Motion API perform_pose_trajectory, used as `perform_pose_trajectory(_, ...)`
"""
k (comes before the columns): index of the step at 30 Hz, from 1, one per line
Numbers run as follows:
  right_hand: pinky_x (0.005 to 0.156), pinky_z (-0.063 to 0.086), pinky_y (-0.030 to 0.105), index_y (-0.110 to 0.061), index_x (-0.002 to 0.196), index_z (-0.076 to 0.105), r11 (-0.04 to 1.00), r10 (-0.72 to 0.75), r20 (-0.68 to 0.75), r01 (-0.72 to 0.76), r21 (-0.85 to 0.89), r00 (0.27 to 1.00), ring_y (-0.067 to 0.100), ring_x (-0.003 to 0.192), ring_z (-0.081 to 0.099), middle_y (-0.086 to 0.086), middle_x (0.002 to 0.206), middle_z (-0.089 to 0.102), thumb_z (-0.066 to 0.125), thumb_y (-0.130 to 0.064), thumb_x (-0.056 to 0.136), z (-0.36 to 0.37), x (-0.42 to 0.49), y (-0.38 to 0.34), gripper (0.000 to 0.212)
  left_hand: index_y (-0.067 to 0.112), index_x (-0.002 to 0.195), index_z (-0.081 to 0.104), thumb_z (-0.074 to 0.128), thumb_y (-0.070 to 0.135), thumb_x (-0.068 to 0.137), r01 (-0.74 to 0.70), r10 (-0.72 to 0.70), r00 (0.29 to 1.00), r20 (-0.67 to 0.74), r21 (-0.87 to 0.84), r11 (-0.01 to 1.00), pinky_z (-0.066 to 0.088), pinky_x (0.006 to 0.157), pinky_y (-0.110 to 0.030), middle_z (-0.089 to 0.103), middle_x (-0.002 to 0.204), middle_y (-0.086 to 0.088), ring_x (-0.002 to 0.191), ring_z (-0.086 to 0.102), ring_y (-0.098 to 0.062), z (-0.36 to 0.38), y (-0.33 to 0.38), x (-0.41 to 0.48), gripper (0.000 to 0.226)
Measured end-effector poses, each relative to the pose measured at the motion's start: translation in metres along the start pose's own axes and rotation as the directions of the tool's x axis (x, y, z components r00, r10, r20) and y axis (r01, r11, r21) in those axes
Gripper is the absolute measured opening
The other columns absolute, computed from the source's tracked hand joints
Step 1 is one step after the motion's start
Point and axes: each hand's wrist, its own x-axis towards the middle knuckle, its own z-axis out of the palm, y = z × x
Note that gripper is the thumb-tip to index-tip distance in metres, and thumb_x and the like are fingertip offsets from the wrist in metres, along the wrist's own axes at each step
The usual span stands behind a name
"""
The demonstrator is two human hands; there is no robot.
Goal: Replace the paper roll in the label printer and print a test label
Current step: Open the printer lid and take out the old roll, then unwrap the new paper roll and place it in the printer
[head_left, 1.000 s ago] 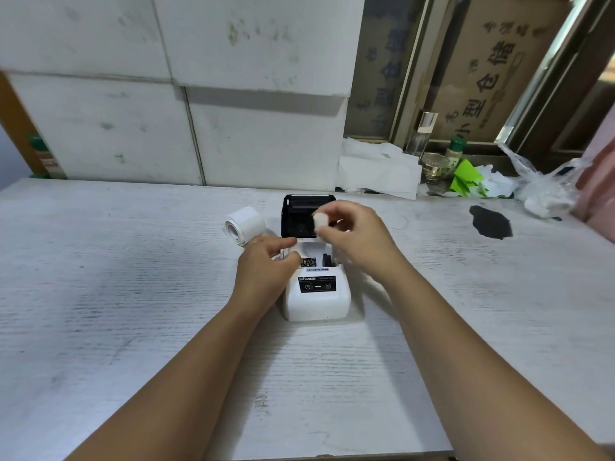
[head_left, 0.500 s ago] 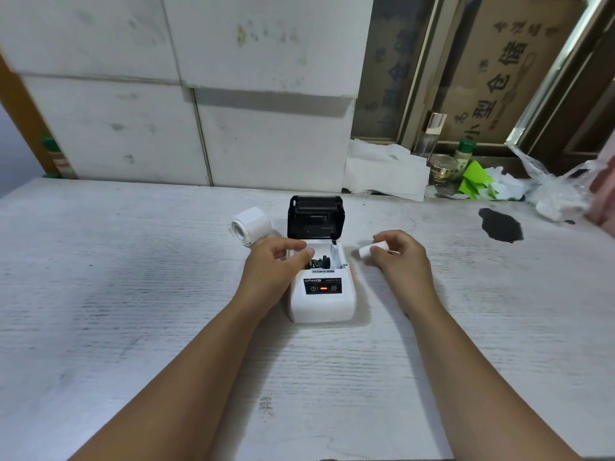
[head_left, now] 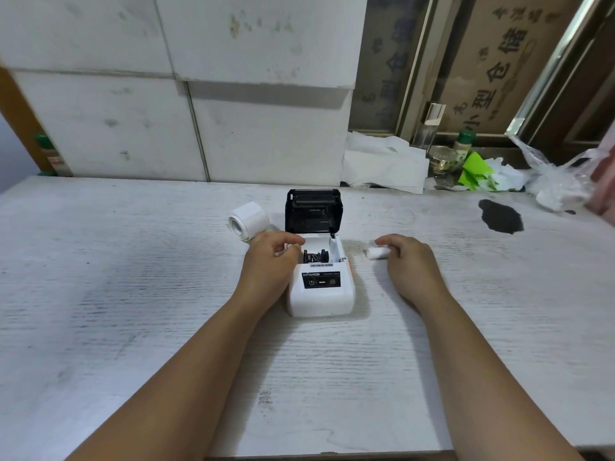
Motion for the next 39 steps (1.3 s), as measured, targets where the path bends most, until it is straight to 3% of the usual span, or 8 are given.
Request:
perform_pose_trajectory(7,0.093,0.038,0.026,-0.019,0.109,0.066,0.98,-0.128,-0.248,0.162,0.12,0.96,0.019,0.116,0.05,-0.006,0.11,0.061,0.049,-0.007,0.088,0.001,-0.009,-0.016,0.028,0.024,0.108,0.066,0.056,0.019,0.089,-0.021,0.021,1.0,-0.01,0.027,0.999,0.035,0.074,-0.008,0.051,0.117,0.003,0.093,0.053,-0.004,-0.001,0.003,-0.002,0.022)
perform_pose_trajectory(11,0.08,0.047,0.03,-0.023,0.093,0.066,0.949,-0.186,-0.282,0.247,0.197,0.941,0.019,0.097,0.06,-0.021,0.086,0.059,0.054,-0.01,0.087,0.008,-0.017,-0.027,0.019,0.02,0.112,0.062,0.058,0.018,0.088,-0.156,0.196,0.962,-0.188,0.205,0.966,0.037,0.086,-0.02,0.052,0.109,0.001,0.101,0.054,-0.018,-0.006,0.003,0.001,0.024)
perform_pose_trajectory(14,0.073,0.048,0.027,-0.024,0.089,0.066,0.939,-0.249,-0.239,0.294,0.177,0.939,0.016,0.09,0.059,-0.025,0.08,0.056,0.056,-0.01,0.087,0.016,-0.021,-0.032,0.017,0.014,0.107,0.065,0.059,0.009,0.083,-0.176,0.329,0.879,-0.345,0.405,0.897,0.02,0.084,-0.011,0.055,0.112,-0.011,0.105,0.05,-0.031,-0.024,-0.002,0.013,0.025)
perform_pose_trajectory(18,0.075,0.05,0.036,-0.019,0.087,0.069,0.94,-0.267,-0.208,0.302,0.16,0.941,0.014,0.086,0.058,-0.026,0.076,0.056,0.056,-0.01,0.086,0.018,-0.021,-0.032,0.016,0.014,0.119,0.055,0.063,0.015,0.082,-0.013,0.164,0.879,-0.447,0.322,0.947,0.019,0.085,-0.011,0.049,0.126,-0.014,0.12,0.042,-0.028,-0.043,-0.014,0.024,0.037)
perform_pose_trajectory(21,0.074,0.049,0.035,-0.02,0.084,0.068,0.939,-0.264,-0.189,0.297,0.176,0.946,0.014,0.083,0.057,-0.023,0.075,0.057,0.056,-0.012,0.086,0.018,-0.021,-0.034,0.015,0.017,0.136,0.037,0.075,0.024,0.075,0.114,-0.04,0.923,-0.383,0.173,0.978,0.034,0.099,-0.032,0.04,0.137,-0.014,0.126,0.04,-0.029,-0.042,-0.019,0.028,0.072)
perform_pose_trajectory(25,0.072,0.046,0.03,-0.022,0.081,0.067,0.939,-0.258,-0.155,0.286,0.194,0.954,0.012,0.082,0.056,-0.022,0.073,0.058,0.057,-0.015,0.086,0.019,-0.022,-0.035,0.013,0.02,0.148,0.012,0.077,0.037,0.07,0.168,-0.055,0.963,-0.264,0.426,0.889,0.031,0.105,-0.044,0.04,0.142,-0.013,0.13,0.037,-0.033,-0.035,-0.021,0.041,0.102)
perform_pose_trajectory(33,0.067,0.037,0.022,-0.02,0.08,0.068,0.941,-0.244,-0.119,0.265,0.208,0.962,0.01,0.076,0.055,-0.019,0.07,0.06,0.056,-0.015,0.086,0.02,-0.021,-0.037,0.014,0.019,0.125,0.05,0.065,0.036,0.08,0.122,0.036,0.947,-0.319,0.46,0.88,0.041,0.086,-0.038,0.059,0.119,-0.005,0.106,0.055,-0.028,-0.032,-0.028,0.045,0.051)
perform_pose_trajectory(39,0.065,0.037,0.018,-0.019,0.084,0.07,0.94,-0.224,-0.118,0.246,0.236,0.967,0.006,0.071,0.055,-0.013,0.071,0.063,0.057,-0.017,0.086,0.022,-0.021,-0.038,0.013,0.023,0.111,0.06,0.071,0.033,0.076,0.045,-0.043,0.96,-0.278,-0.002,0.999,0.044,0.074,-0.023,0.065,0.104,0.007,0.091,0.061,-0.011,-0.034,-0.004,0.029,0.037)
